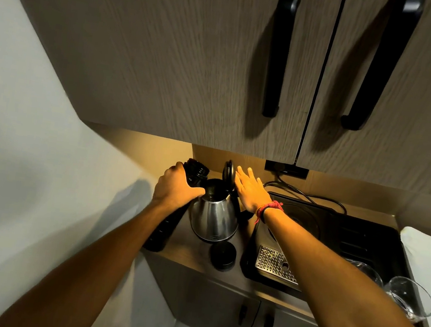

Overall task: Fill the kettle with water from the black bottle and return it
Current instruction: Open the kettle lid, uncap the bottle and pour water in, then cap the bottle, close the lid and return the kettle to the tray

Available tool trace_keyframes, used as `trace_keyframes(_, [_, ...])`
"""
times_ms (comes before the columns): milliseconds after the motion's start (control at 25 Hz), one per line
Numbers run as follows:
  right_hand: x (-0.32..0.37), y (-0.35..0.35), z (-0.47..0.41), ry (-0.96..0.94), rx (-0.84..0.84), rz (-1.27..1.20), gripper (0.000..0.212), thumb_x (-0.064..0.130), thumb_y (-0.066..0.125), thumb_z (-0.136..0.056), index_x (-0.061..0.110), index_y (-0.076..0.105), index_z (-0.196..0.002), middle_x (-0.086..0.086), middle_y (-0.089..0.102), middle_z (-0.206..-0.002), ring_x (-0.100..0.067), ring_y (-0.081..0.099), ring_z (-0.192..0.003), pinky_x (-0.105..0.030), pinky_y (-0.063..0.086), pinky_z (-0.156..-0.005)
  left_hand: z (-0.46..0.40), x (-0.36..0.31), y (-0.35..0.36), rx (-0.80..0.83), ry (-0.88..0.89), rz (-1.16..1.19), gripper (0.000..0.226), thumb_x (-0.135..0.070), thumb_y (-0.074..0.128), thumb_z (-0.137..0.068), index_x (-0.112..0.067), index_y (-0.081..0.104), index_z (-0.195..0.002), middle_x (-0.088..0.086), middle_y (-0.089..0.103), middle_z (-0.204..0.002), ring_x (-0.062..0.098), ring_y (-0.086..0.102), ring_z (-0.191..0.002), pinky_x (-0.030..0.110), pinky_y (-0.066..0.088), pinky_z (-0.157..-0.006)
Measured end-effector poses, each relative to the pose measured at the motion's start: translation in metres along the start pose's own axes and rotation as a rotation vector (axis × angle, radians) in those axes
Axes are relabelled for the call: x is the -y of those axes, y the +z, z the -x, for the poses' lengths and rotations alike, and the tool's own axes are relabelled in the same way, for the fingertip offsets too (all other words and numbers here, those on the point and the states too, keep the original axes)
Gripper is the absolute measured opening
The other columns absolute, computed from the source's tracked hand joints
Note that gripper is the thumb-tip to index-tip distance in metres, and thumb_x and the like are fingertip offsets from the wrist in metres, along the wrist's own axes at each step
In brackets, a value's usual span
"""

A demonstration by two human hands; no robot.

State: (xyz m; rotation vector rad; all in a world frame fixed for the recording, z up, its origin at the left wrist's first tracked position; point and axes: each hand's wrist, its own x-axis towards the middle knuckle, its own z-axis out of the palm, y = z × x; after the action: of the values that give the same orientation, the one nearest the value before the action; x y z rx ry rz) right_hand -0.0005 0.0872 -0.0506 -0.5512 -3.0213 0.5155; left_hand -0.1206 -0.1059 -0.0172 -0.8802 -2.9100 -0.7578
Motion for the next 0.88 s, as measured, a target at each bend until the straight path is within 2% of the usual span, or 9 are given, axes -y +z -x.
trace_keyframes(120, [0.000, 0.001, -0.001, -0.020, 0.024, 0.024, 0.056, 0.013, 0.036, -0.101, 0.008, 0.014, -0.153, -0.013, 0.015, -0.162, -0.042, 0.003, -0.149, -0.062, 0.015, -0.118, 0.005, 0.021, 0.001, -0.113, -0.114, 0.287, 0.069, -0.048, 0.085, -0.060, -0.019, 0.058, -0.117, -0.003, 0.065, -0.097, 0.021, 0.067, -0.089, 0.026, 0.053, -0.067])
trace_keyframes(200, [0.005, 0.003, -0.003, -0.020, 0.048, 0.002, 0.055, 0.021, 0.032, -0.103, 0.011, 0.013, -0.154, -0.012, 0.017, -0.162, -0.041, 0.001, -0.150, -0.061, 0.012, -0.119, 0.011, 0.034, 0.004, -0.214, -0.191, 0.412, 0.073, -0.044, 0.089, -0.062, -0.019, 0.058, -0.123, -0.002, 0.067, -0.103, 0.024, 0.068, -0.098, 0.025, 0.053, -0.071])
trace_keyframes(280, [0.016, 0.004, -0.008, 0.026, 0.039, -0.083, 0.053, 0.039, 0.024, -0.103, 0.017, 0.026, -0.152, -0.010, 0.021, -0.162, -0.036, 0.002, -0.151, -0.058, 0.008, -0.120, 0.017, 0.044, 0.012, -0.293, -0.229, 0.482, 0.078, -0.040, 0.092, -0.063, -0.016, 0.058, -0.128, 0.006, 0.070, -0.115, 0.029, 0.067, -0.106, 0.033, 0.055, -0.082])
trace_keyframes(360, [0.028, 0.006, -0.014, 0.089, 0.027, -0.088, 0.066, 0.058, 0.019, -0.098, 0.017, 0.042, -0.145, -0.010, 0.028, -0.159, -0.032, 0.008, -0.151, -0.057, 0.008, -0.120, 0.025, 0.050, 0.020, -0.336, -0.236, 0.519, 0.080, -0.037, 0.094, -0.062, -0.014, 0.058, -0.130, 0.011, 0.069, -0.122, 0.033, 0.066, -0.112, 0.040, 0.055, -0.091])
trace_keyframes(480, [0.037, 0.015, -0.016, 0.139, 0.025, 0.058, 0.080, 0.070, 0.022, -0.091, 0.013, 0.045, -0.142, -0.007, 0.023, -0.161, -0.029, 0.007, -0.152, -0.060, 0.004, -0.119, 0.032, 0.055, 0.031, -0.320, -0.236, 0.570, 0.082, -0.034, 0.094, -0.064, -0.013, 0.057, -0.133, 0.011, 0.068, -0.124, 0.033, 0.065, -0.115, 0.040, 0.054, -0.094])
trace_keyframes(640, [0.039, 0.023, -0.016, 0.092, -0.035, 0.077, 0.079, 0.068, 0.020, -0.093, 0.015, 0.026, -0.151, -0.004, 0.010, -0.164, -0.028, 0.001, -0.152, -0.058, -0.002, -0.118, 0.032, 0.062, 0.030, -0.253, -0.220, 0.627, 0.086, -0.036, 0.095, -0.063, -0.016, 0.053, -0.135, 0.008, 0.067, -0.126, 0.031, 0.064, -0.118, 0.041, 0.055, -0.097])
trace_keyframes(760, [0.045, 0.026, -0.015, -0.061, -0.065, 0.073, 0.068, 0.058, 0.016, -0.098, 0.020, 0.016, -0.154, 0.000, 0.006, -0.165, -0.024, -0.001, -0.152, -0.050, -0.001, -0.122, 0.029, 0.057, 0.021, -0.203, -0.187, 0.610, 0.104, -0.045, 0.093, -0.064, -0.016, 0.038, -0.147, 0.009, 0.053, -0.145, 0.031, 0.051, -0.134, 0.047, 0.049, -0.107])
trace_keyframes(840, [0.045, 0.029, -0.014, -0.108, -0.049, 0.078, 0.063, 0.053, 0.015, -0.101, 0.020, 0.013, -0.154, 0.000, 0.005, -0.165, -0.021, -0.001, -0.152, -0.046, -0.001, -0.123, 0.030, 0.048, 0.009, -0.345, -0.076, 0.472, 0.100, -0.052, 0.084, -0.073, -0.015, 0.034, -0.151, 0.009, 0.044, -0.153, 0.029, 0.042, -0.141, 0.049, 0.044, -0.112])
trace_keyframes(880, [0.044, 0.030, -0.012, -0.113, -0.060, 0.076, 0.062, 0.051, 0.015, -0.101, 0.019, 0.013, -0.154, 0.000, 0.006, -0.165, -0.021, -0.001, -0.152, -0.046, 0.000, -0.124, 0.030, 0.044, 0.005, -0.451, 0.058, 0.346, 0.091, -0.052, 0.077, -0.080, -0.013, 0.035, -0.151, 0.010, 0.043, -0.154, 0.028, 0.040, -0.142, 0.047, 0.042, -0.113])
